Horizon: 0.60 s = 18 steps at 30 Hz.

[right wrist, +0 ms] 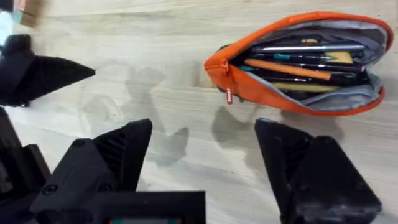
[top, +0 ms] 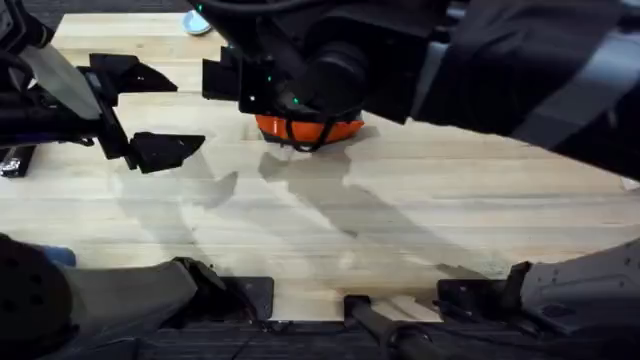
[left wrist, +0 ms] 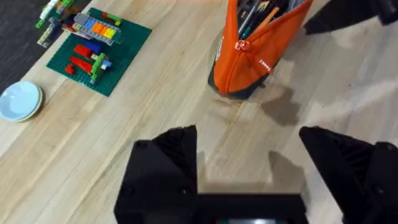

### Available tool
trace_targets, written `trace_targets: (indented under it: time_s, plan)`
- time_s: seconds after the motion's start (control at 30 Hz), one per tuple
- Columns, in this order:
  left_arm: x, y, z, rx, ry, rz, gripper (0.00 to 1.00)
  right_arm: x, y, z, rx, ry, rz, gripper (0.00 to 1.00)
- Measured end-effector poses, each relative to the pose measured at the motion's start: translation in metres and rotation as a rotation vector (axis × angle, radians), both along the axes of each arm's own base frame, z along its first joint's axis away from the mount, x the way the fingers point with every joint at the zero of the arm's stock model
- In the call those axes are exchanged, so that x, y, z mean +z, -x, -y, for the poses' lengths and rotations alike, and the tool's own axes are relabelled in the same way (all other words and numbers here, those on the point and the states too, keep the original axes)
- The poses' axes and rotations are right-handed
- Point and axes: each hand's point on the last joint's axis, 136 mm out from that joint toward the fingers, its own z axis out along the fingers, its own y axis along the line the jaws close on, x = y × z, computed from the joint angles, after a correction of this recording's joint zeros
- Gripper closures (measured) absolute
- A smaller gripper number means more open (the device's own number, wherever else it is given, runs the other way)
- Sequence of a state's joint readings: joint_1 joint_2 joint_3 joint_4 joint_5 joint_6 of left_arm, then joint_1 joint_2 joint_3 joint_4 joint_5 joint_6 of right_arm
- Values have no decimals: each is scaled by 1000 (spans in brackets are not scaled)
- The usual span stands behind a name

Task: Unzip the bag, pick up the pens from the table one at a time and place them inside, then zip the bag closed.

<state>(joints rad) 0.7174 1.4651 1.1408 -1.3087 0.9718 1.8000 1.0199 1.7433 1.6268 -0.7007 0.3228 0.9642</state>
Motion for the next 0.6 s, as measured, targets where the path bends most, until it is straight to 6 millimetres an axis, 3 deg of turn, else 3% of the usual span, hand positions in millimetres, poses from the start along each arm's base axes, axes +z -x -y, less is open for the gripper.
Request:
trace_targets:
  time_s: [0.6]
  plan:
    - [0, 0, 0, 0, 0, 0, 7, -35, -10, -17, -1, 31, -17, 5]
